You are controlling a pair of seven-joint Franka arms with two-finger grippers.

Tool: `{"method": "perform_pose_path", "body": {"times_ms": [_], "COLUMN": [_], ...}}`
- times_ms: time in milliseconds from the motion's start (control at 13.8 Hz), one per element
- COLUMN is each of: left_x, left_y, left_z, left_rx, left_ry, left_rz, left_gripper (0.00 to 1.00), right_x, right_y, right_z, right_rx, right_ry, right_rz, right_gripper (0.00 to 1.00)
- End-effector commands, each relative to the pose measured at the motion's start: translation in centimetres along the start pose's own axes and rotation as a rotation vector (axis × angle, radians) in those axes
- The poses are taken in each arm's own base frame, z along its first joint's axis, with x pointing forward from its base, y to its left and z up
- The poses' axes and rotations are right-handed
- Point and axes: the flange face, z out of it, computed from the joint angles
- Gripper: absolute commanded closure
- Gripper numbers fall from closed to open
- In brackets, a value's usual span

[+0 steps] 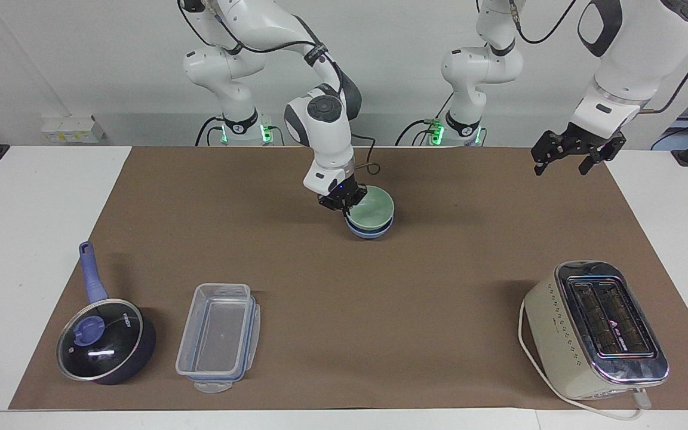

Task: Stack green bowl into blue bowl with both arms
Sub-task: 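Lower the green bowl into the blue bowl with the right gripper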

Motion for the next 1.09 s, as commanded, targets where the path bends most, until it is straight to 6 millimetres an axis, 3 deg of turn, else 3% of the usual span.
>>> {"method": "perform_pose_path", "body": {"times_ms": [0,72,290,434,579,1014], "left_x": [-0.6,-0.6,-0.6,-0.6,-0.6,-0.6], "left_y": [-0.3,-0.4,-0.4,-0.4,-0.3,-0.4], "left_z": [-0.1,-0.1,-0.1,0.0,0.0,-0.1], "left_rx": [-0.005,-0.005,-0.005,-0.005,-0.005,-0.005], "left_ry": [0.012,0.012,0.012,0.011,0.011,0.012], "left_rz": [-0.003,-0.004,-0.004,-0.004,-0.003,-0.004], "left_gripper": [0.0,0.0,0.0,0.0,0.0,0.0], "right_x": [0.1,0.1,0.3,0.5,1.2,3.2], "right_y": [0.2,0.2,0.0,0.0,1.5,12.6], "right_z": [0.3,0.3,-0.1,-1.2,-4.2,-15.1], "right_rx": [-0.006,-0.005,-0.002,-0.001,0.005,-0.055], "right_ry": [0.023,0.023,0.028,0.039,0.08,0.12], "right_rz": [-0.006,-0.003,0.004,0.008,0.036,0.113], "right_gripper": [1.0,1.0,0.46,0.24,0.01,0.0]}}
